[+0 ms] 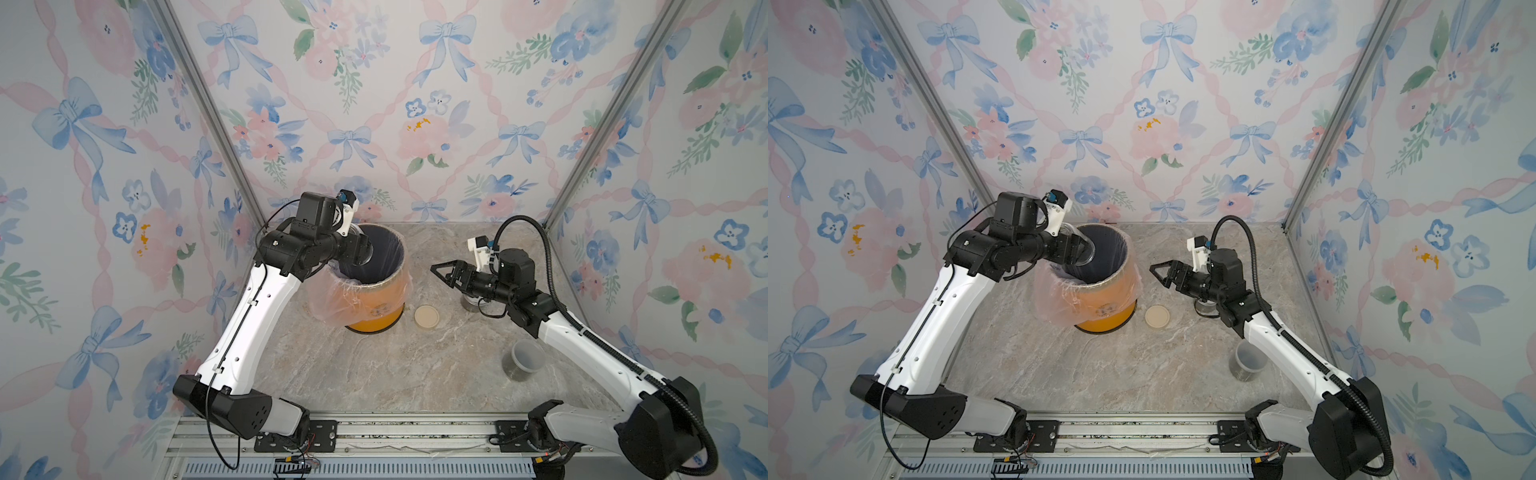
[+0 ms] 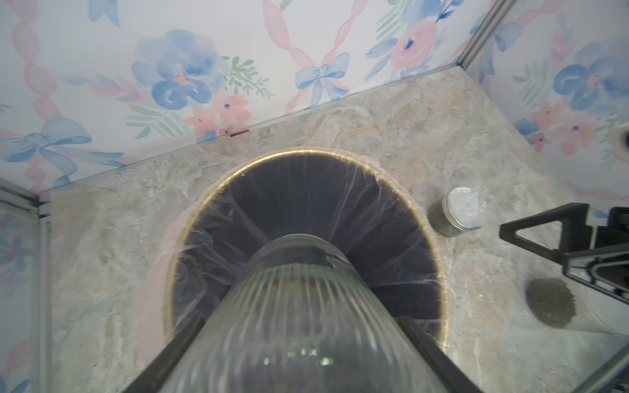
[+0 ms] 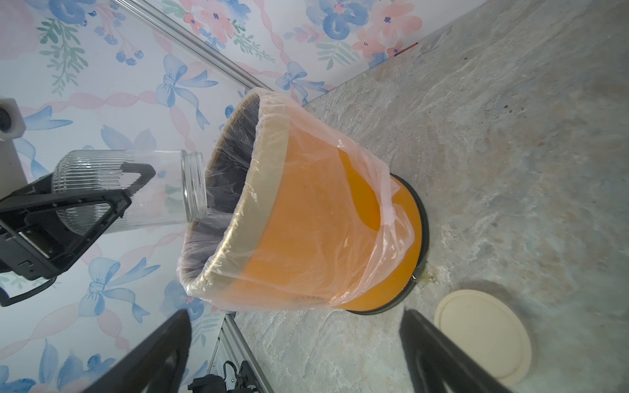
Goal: Empty moldy tea leaves from jars
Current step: Pour the moldy tea leaves from the jar into the trash bin.
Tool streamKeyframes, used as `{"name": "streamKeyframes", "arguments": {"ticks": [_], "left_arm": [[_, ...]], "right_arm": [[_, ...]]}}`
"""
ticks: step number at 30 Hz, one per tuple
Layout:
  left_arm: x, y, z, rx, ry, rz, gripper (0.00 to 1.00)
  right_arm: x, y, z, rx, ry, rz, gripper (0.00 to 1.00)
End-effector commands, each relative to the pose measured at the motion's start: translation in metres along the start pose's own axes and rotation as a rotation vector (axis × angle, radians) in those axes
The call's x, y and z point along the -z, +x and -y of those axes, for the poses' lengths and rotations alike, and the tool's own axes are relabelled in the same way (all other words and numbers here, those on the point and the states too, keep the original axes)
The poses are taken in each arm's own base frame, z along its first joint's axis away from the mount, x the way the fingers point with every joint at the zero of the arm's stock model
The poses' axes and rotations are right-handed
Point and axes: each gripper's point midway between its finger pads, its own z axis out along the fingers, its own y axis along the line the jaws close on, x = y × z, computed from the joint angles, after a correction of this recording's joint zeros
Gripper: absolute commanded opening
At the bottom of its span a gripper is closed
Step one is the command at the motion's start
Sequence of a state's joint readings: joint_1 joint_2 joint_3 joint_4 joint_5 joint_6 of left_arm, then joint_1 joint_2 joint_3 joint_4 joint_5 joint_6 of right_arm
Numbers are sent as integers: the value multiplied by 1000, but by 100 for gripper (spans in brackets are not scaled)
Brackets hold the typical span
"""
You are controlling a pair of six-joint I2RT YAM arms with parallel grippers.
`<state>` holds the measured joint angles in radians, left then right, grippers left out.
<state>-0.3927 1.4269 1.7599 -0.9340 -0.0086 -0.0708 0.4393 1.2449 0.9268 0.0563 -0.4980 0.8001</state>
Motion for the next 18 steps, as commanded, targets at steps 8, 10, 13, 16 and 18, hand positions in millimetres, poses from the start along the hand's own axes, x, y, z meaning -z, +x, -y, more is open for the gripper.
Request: {"name": "streamKeyframes", "arguments": {"ticks": [8, 10, 13, 16, 18], "left_arm": [[34, -37, 4, 72, 127, 160, 19], [31, -34, 8, -19, 49, 145, 20], [31, -36, 5, 35, 81, 153, 19], [32, -38, 17, 36, 144, 156, 19], [39, -46, 23, 54, 190, 192, 19]], "right_arm": [[-1, -1, -13, -14, -96, 4, 97], [1, -2, -17, -18, -109, 12, 97], [3, -3, -21, -19, -127, 14, 96], [5, -2, -29, -15, -160, 10, 97], [7, -3, -34, -13, -175, 12, 96]]}}
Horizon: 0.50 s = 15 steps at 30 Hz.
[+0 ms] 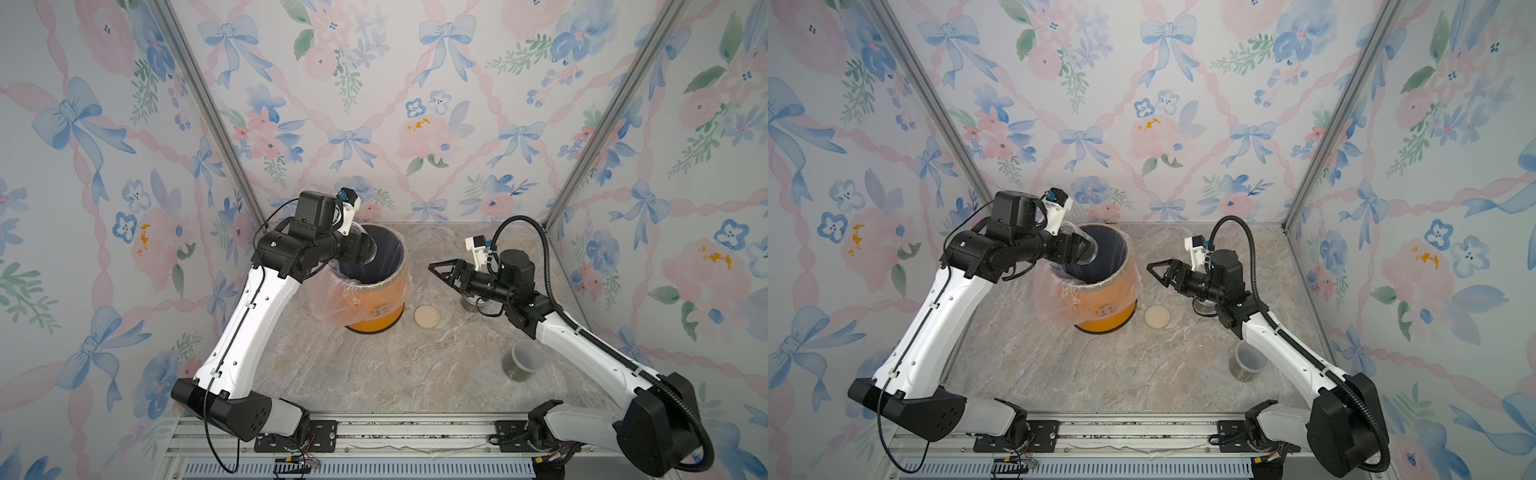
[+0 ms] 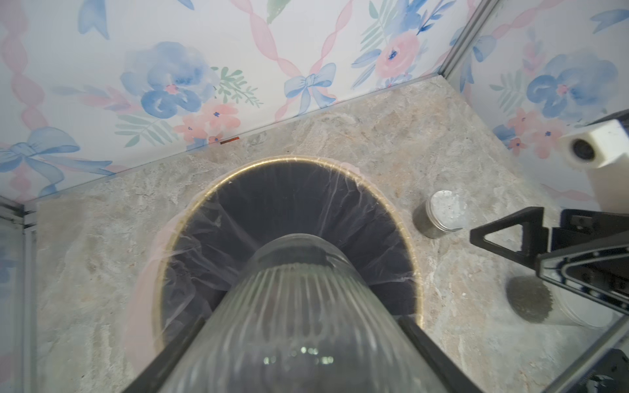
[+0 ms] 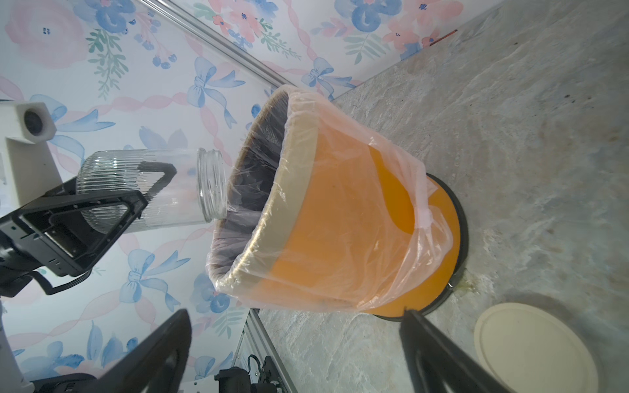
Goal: Empty moldy tea leaves from jars
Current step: Pour the moldy tea leaves from the jar into the trash bin.
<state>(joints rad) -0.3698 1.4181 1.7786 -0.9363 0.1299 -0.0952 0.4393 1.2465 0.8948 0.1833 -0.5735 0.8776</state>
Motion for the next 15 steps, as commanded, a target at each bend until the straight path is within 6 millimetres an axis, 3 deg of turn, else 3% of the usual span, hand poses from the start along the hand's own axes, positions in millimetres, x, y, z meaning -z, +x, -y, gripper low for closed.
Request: {"name": "streamKeyframes", "arguments": {"ticks": [1, 8, 15], "left_arm": [[31, -44, 13, 2, 56, 187, 19], [53, -62, 23, -29, 91, 339, 18], [100, -77, 44, -62, 199, 690, 18]], "right_arm": [[6, -2, -19, 14, -68, 14, 97], [15, -13, -39, -18, -127, 72, 97], [22, -18, -69, -29, -185, 97, 97]]}}
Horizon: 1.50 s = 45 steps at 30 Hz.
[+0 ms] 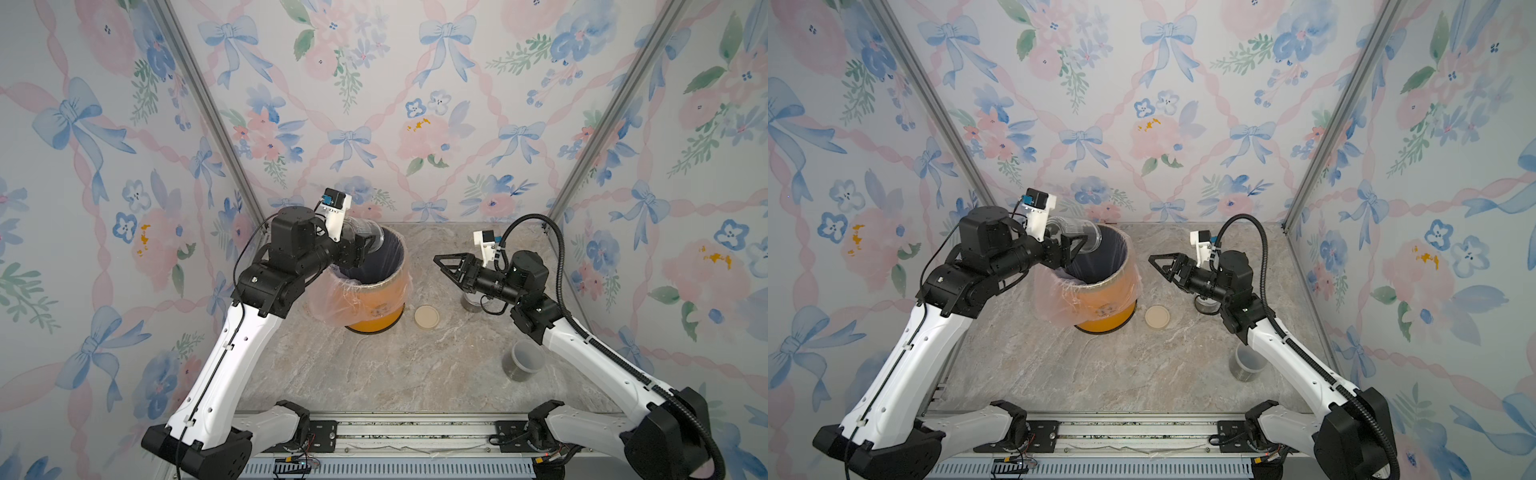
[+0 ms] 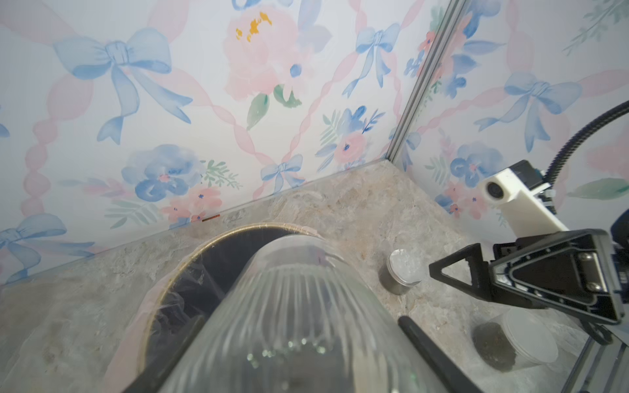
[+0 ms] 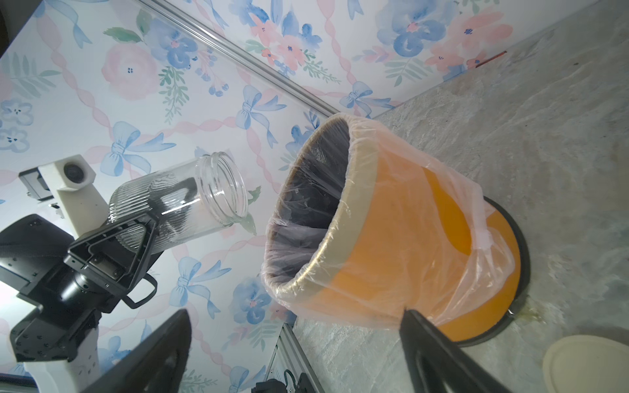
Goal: Empty moldy tea leaves from jars
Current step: Pour the moldy tea leaves from the jar into the trash bin, then place the jar at the center of the board.
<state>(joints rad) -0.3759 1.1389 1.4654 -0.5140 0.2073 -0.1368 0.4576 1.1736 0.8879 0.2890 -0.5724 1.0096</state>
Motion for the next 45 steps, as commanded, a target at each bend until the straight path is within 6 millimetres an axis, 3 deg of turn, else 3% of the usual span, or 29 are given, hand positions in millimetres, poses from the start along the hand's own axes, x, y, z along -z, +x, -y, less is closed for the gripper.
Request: {"name": "streamKeyframes", "arguments": {"ticks": [1, 6, 18, 22, 32, 37, 45], "left_arm": [[30, -65, 28, -32, 122, 373, 18], [56, -72, 43, -71, 182, 615, 18], [68, -68, 76, -235, 264, 930, 15], [76, -69, 74, -240, 247, 1024, 14], [69, -76, 73, -231, 233, 1091, 14], [63, -98, 83, -267, 275, 1111, 13], [63, -117, 91, -263, 323, 1134, 13]], "right_arm": [[3, -5, -32, 9, -69, 31, 96], [8, -7, -57, 27, -97, 61, 96], [19, -23, -112, 35, -194, 150, 96], [22, -28, -122, 43, -200, 188, 97], [27, -42, -153, 141, -201, 271, 97], [20, -46, -184, 205, -246, 287, 96], [-2, -43, -197, 223, -243, 282, 96]]}}
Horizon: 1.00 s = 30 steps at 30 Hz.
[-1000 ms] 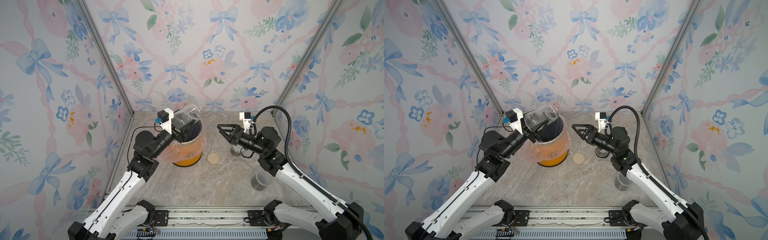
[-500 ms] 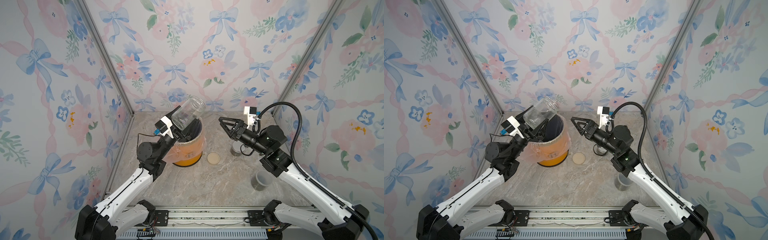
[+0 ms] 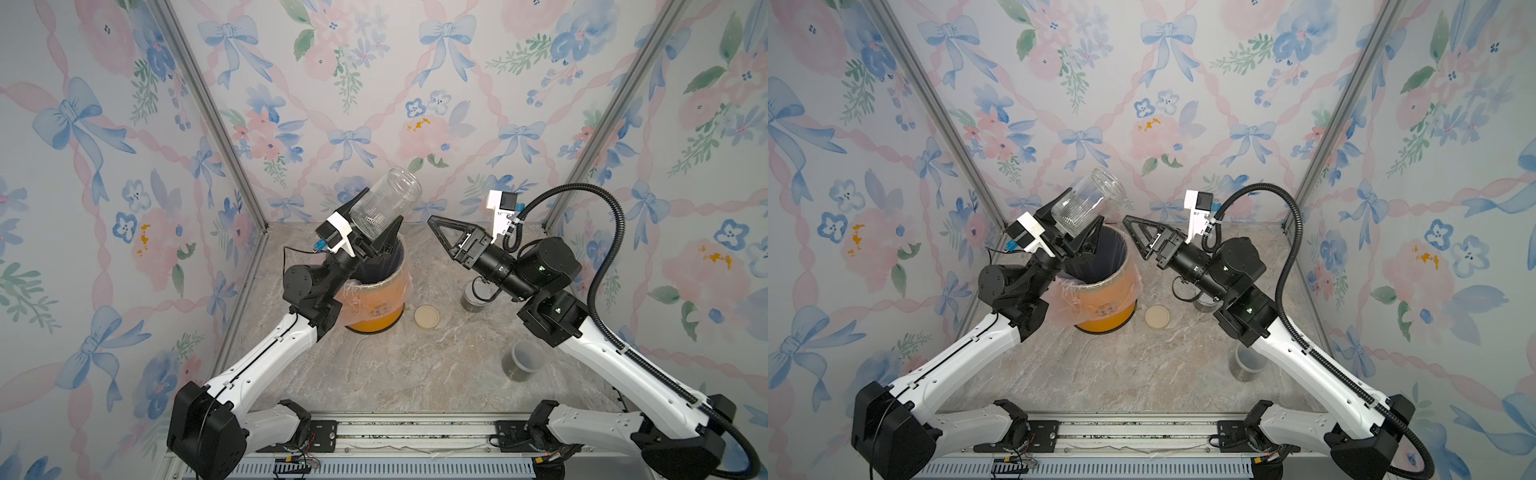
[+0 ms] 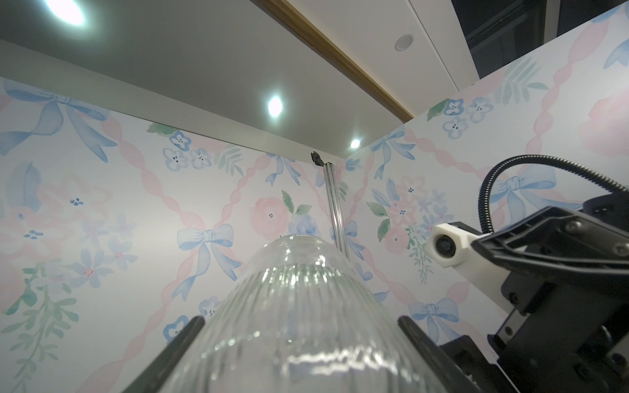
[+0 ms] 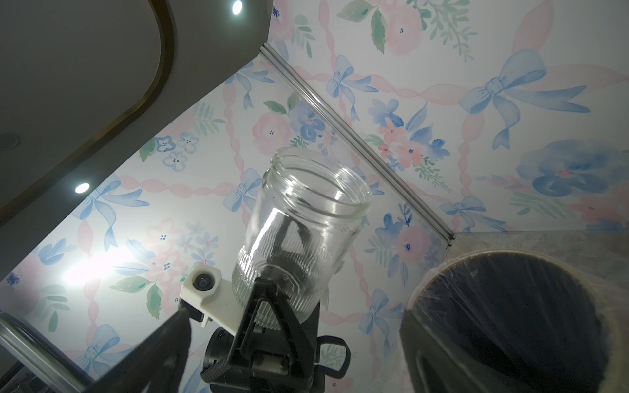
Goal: Empty moldy tea leaves from jars
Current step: Place the jar at the center of the board.
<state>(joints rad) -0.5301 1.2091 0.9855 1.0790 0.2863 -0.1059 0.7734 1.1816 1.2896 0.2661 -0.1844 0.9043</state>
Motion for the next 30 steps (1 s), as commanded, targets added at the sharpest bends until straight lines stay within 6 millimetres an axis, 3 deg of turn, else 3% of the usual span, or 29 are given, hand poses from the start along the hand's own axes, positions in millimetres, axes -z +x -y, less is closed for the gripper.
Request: {"name": "streamKeyframes", "arguments": {"ticks": [1, 6, 19, 30], "left_arm": [[-6, -41, 6, -17, 34, 134, 13], [-2, -40, 7, 0, 38, 148, 13], [4, -38, 10, 30, 42, 142, 13], [4, -40, 33, 9, 107, 147, 13]], "right_arm": [[-10, -5, -4, 12, -5, 21, 97], [-14, -4, -19, 29, -53, 33, 96], [-37, -6, -31, -8, -100, 42, 97], [-62, -12, -41, -46, -160, 71, 97]]}}
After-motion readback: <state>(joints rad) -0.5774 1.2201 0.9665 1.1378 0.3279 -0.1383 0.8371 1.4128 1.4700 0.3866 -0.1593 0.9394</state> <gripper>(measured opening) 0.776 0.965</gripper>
